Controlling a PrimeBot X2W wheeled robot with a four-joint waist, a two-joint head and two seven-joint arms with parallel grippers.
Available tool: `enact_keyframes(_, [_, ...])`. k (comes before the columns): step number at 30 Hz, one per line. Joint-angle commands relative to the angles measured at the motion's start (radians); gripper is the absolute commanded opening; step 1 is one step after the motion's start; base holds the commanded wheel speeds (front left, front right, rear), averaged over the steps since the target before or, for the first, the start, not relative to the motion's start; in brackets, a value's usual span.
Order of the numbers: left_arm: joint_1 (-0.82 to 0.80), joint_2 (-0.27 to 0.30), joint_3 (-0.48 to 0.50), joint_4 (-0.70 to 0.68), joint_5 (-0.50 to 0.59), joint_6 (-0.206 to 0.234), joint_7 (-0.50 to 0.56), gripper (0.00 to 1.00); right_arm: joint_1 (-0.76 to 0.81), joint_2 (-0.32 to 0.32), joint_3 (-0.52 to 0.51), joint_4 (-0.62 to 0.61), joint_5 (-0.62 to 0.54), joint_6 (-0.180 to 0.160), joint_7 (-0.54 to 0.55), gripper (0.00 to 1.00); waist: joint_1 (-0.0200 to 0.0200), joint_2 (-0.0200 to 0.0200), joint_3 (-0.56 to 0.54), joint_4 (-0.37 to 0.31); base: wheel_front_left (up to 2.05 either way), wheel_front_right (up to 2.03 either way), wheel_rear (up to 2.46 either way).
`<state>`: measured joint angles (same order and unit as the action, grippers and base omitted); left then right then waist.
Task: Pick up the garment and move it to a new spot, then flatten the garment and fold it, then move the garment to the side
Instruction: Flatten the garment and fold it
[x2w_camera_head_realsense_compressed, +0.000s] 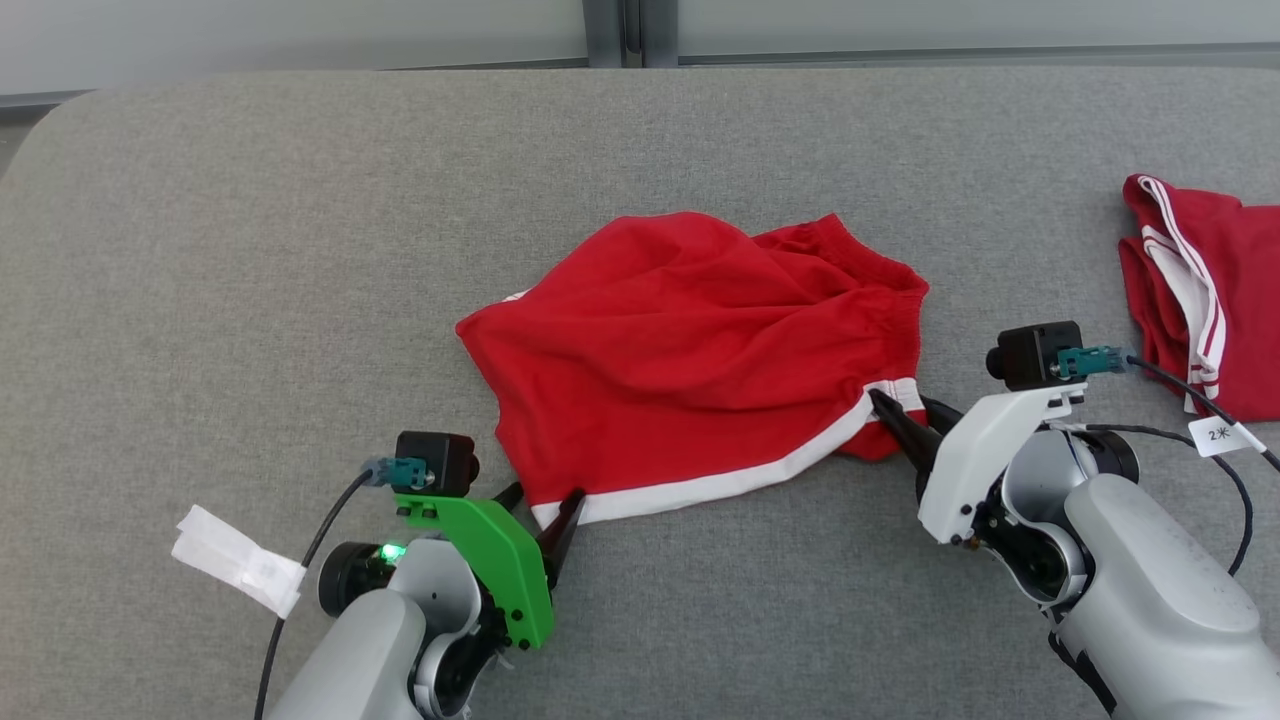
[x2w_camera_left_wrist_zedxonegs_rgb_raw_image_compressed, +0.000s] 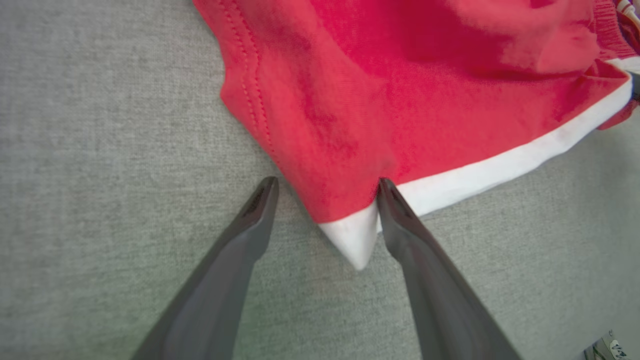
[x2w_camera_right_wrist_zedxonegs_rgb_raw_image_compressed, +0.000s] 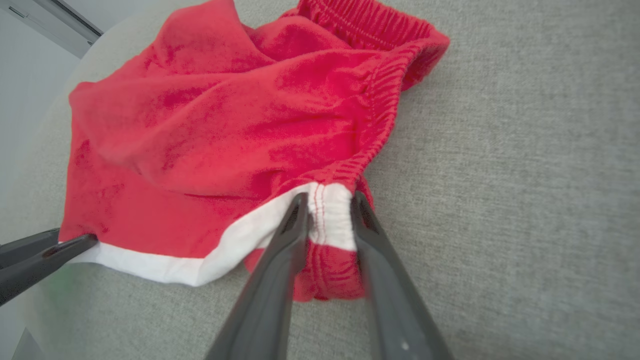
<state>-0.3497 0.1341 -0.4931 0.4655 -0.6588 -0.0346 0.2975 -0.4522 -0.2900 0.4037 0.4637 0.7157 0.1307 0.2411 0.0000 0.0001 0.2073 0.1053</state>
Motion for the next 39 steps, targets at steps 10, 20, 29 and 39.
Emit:
enact_keyframes(10, [0.029, 0.022, 0.010, 0.001, -0.016, -0.024, -0.038, 0.00, 0.025, -0.020, 0.046, -0.009, 0.063, 0.000, -0.082, 0.00, 0.0000, -0.0001, -0.067, -0.007, 0.00, 0.00, 0.00])
enact_keyframes(20, [0.041, 0.109, 0.036, -0.171, -0.003, -0.019, -0.044, 0.00, 0.048, -0.083, 0.066, -0.138, 0.150, 0.000, -0.136, 0.00, 0.0000, -0.0001, -0.119, -0.027, 0.00, 0.00, 0.00])
enact_keyframes(29, [-0.334, 0.182, 0.057, -0.181, 0.019, -0.062, 0.079, 0.00, -0.268, -0.124, 0.065, -0.176, 0.182, 0.000, -0.108, 0.00, 0.0000, -0.0001, 0.096, -0.038, 0.00, 0.00, 0.00])
enact_keyframes(39, [-0.904, 0.207, 0.025, 0.061, 0.089, -0.093, 0.120, 0.00, -0.782, -0.105, 0.128, -0.059, 0.217, 0.000, -0.159, 0.00, 0.0000, -0.0001, 0.315, -0.059, 0.00, 0.00, 0.00])
